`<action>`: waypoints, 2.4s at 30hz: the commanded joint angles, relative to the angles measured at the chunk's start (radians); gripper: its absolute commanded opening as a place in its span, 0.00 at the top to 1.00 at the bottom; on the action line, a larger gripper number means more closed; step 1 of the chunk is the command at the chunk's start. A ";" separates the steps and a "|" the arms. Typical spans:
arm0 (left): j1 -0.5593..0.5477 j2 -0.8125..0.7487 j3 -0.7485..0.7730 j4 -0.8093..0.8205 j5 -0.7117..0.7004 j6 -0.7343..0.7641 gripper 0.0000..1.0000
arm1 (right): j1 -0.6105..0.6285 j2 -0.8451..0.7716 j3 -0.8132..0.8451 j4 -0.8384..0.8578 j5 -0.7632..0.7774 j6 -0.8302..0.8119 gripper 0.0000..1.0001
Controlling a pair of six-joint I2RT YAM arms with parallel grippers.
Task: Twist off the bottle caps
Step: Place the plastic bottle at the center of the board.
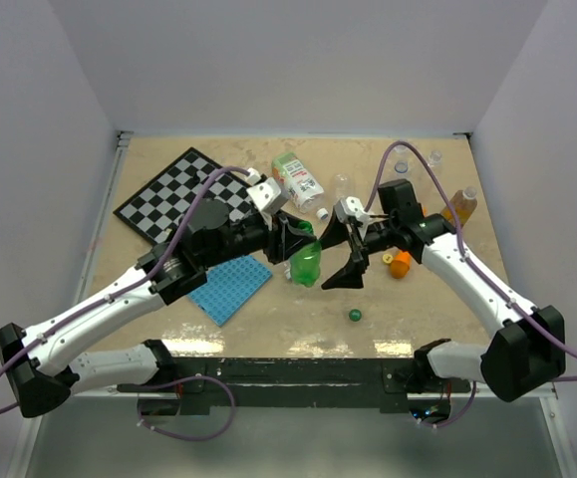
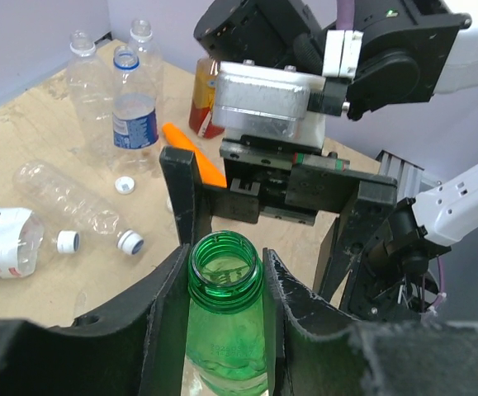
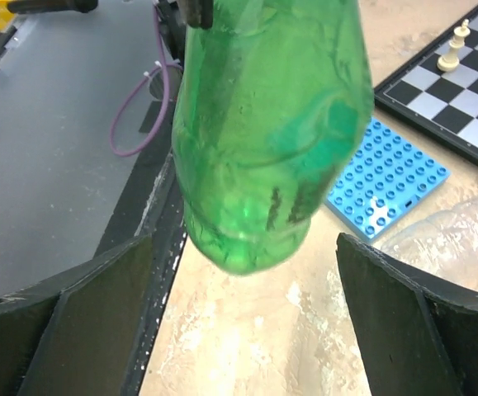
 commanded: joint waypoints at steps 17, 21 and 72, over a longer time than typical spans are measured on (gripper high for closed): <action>0.116 -0.229 -0.330 0.004 -0.388 0.071 1.00 | -0.178 -0.221 -0.125 0.071 0.203 -0.042 0.02; 0.130 -0.273 -0.401 0.005 -0.541 0.051 1.00 | -0.184 -0.234 -0.131 0.084 0.213 -0.032 0.02; 0.365 -0.356 -0.645 -0.041 -1.390 -0.353 1.00 | -0.191 -0.249 -0.134 0.081 0.213 -0.029 0.02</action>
